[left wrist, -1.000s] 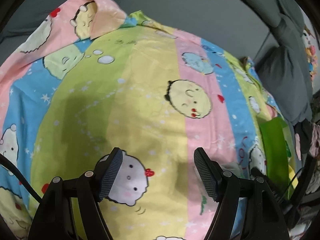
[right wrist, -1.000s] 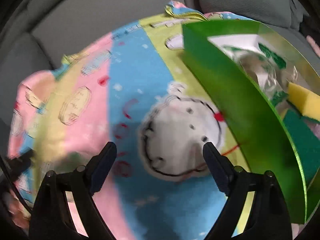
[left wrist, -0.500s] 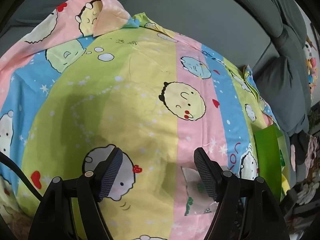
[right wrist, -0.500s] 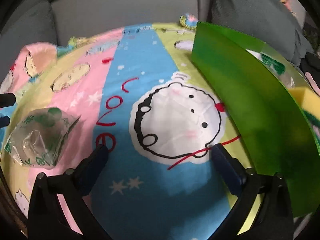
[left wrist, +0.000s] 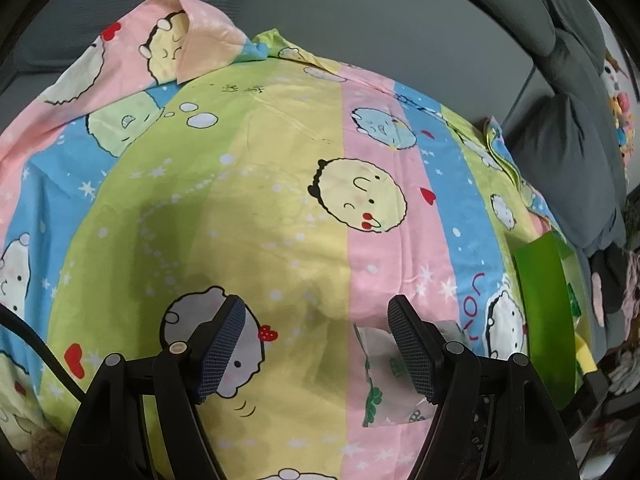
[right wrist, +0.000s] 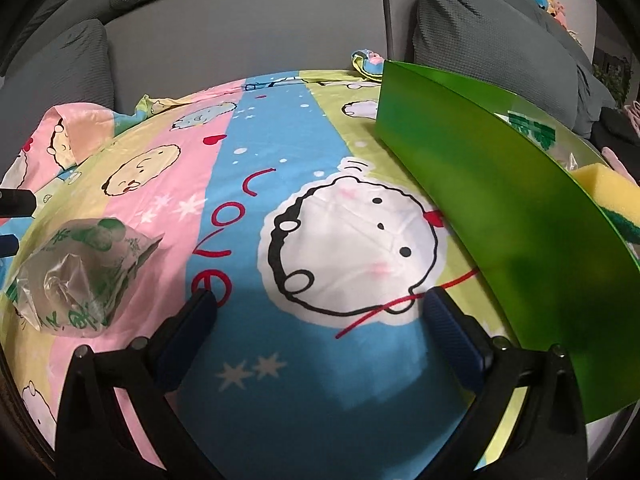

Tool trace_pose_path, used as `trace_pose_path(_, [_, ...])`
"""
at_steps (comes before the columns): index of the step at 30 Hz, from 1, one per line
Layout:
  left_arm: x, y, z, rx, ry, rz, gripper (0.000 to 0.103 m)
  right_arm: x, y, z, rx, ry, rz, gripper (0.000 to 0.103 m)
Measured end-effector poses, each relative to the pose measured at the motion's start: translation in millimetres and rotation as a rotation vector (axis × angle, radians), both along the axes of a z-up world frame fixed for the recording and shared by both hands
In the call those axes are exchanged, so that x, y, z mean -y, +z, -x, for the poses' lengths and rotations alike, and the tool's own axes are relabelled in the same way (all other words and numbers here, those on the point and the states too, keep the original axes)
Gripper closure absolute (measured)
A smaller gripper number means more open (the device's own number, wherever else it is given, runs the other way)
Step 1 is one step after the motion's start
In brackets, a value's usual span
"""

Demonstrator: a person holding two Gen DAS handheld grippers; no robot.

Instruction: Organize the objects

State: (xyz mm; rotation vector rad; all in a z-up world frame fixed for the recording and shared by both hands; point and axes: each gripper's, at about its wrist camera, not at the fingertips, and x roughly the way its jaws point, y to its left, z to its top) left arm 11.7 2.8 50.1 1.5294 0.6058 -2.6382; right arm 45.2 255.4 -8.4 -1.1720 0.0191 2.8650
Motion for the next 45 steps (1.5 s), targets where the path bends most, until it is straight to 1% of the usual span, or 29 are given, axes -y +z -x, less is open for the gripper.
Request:
trace_pose_path(3, [-2.1,4.2,-1.4,-0.012,-0.004,0.006,0.029,0.0,0.0,-0.6,-0.004,-0.001,0.000,0.001])
trace_pose_path(7, [-5.0,17.1,-10.7,-0.060,-0.012,0.026,0.029,0.4,-0.3,-1.4,-0.012,-0.003,0.000,0.001])
trace_pose_path(9, [-8.5,24.9,-19.1,-0.096,-0.028,0.029,0.029,1.5,0.5,0.2,-0.002,-0.007,-0.004,0.001])
trace_pose_path(13, [-16.8,32.5,-31.2,-0.134,-0.071,0.013,0.029,4.3,3.9,1.8,0.028,-0.004,-0.001,0.000])
trace_pose_path(15, [-20.7,33.9,-36.8,-0.144,-0.090,0.007,0.029,6.8,5.7,0.5,0.040,0.020,0.007,0.000])
trace_pose_path(17, [-24.3,34.0,-41.0,-0.146,-0.108,0.006,0.029,11.5,10.7,-2.3,0.051,0.079,0.036,0.001])
trace_pose_path(19, [-27.0,32.5,-45.4,-0.145,-0.116,0.004,0.029,18.6,18.6,-8.0,0.046,0.142,0.058,0.001])
trace_pose_path(22, [-29.0,29.4,-51.1,-0.140,-0.120,0.003,0.029,26.4,35.2,-14.9,0.027,0.197,0.066,0.001])
trace_pose_path(24, [-28.8,26.1,-55.1,-0.133,-0.124,-0.001,0.029,25.1,43.4,-16.2,0.024,0.220,0.115,0.001])
trace_pose_path(26, [-27.9,21.7,-56.1,-0.119,-0.120,-0.015,0.029,19.9,53.7,-12.6,0.042,0.232,0.201,0.001])
trace_pose_path(29, [-29.9,17.9,-54.7,-0.108,-0.120,-0.019,0.029,12.2,71.1,0.3,0.093,0.251,0.344,0.001])
trace_pose_path(31, [-31.4,16.3,-53.7,-0.106,-0.121,-0.016,0.029,10.9,84.6,8.2,0.119,0.265,0.402,0.001])
trace_pose_path(33, [-31.9,14.9,-52.4,-0.104,-0.119,-0.021,0.029,16.5,99.5,12.9,0.124,0.290,0.414,0.001])
trace_pose_path(35, [-31.8,14.3,-50.5,-0.105,-0.115,-0.028,0.029,26.1,114.6,17.8,0.114,0.325,0.403,0.001])
trace_pose_path(37, [-30.0,12.8,-48.6,-0.103,-0.106,-0.035,0.029,35.9,123.3,27.5,0.119,0.364,0.402,0.001])
trace_pose_path(40, [-27.2,9.8,-45.5,-0.096,-0.091,-0.043,0.029,46.2,118.0,43.8,0.187,0.399,0.437,0.001])
trace_pose_path(43, [-26.0,5.7,-42.6,-0.087,-0.081,-0.048,0.029,48.2,97.3,53.7,0.249,0.430,0.524,0.003])
trace_pose_path(45, [-26.5,2.0,-39.2,-0.077,-0.078,-0.054,0.029,46.7,81.1,60.5,0.289,0.417,0.579,0.006])
